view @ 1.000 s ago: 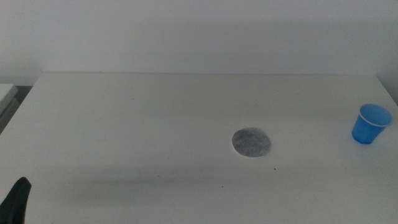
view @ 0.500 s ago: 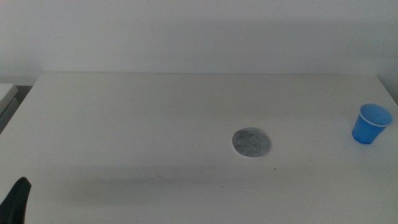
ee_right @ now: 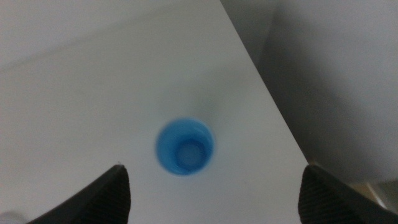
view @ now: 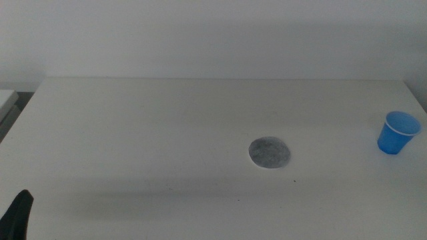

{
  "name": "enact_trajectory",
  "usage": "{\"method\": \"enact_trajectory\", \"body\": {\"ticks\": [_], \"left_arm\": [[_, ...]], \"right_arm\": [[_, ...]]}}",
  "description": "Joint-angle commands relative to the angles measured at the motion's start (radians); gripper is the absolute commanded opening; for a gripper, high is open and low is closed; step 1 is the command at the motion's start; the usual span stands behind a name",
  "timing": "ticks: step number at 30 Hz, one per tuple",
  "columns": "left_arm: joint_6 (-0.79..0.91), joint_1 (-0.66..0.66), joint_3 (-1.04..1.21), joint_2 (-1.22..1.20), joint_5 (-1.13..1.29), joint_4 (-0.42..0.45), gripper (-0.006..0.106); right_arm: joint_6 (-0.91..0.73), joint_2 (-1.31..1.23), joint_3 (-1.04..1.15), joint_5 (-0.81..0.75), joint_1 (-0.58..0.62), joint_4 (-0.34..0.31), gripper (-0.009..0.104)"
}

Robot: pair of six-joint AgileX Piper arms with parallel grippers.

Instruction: Place an empty cup on a cup mat.

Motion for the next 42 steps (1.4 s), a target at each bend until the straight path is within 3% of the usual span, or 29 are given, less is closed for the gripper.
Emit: {"method": "enact_trajectory", "body": {"ticks": [1,7,12,15,18,22,25,29,42], "left_arm": [[-0.003,-0.003,0.000,-0.004,-0.005,-0.007,0.094],[-0.003,-0.003,0.000,-0.004,-0.005,-0.007,0.094],[-0.003,-0.003,0.000,-0.004,-0.005,-0.007,0.094],[-0.003,-0.003,0.000,-0.004,-0.005,-0.007,0.094],[-0.003,-0.003,0.000,-0.004,-0.005,-0.007,0.094],[-0.003,-0.003,0.000,-0.004,-0.005,-0.007,0.094],[-0.003,-0.003,0.000,-0.004,-0.005,-0.007,0.094],[-0.003,-0.003,0.000,-0.004,-0.005,-0.007,0.094],[-0.003,-0.003,0.000,-0.004,-0.005,-0.007,0.094]], "right_arm": [[-0.045,0.073,-0.007,-0.001,-0.051,0.040,0.081],[-0.150,0.240,-0.007,-0.044,-0.137,0.190,0.078],[-0.163,0.367,-0.007,-0.060,-0.140,0.221,0.078],[-0.199,0.429,-0.007,-0.074,-0.140,0.274,0.077],[-0.200,0.483,-0.007,-0.098,-0.140,0.278,0.070],[-0.189,0.538,-0.007,-0.110,-0.140,0.272,0.041],[-0.266,0.537,-0.007,-0.122,-0.135,0.285,-0.001],[-0.287,0.459,-0.007,-0.115,-0.060,0.327,-0.002],[-0.202,0.402,-0.007,-0.158,0.347,0.318,-0.002]]}}
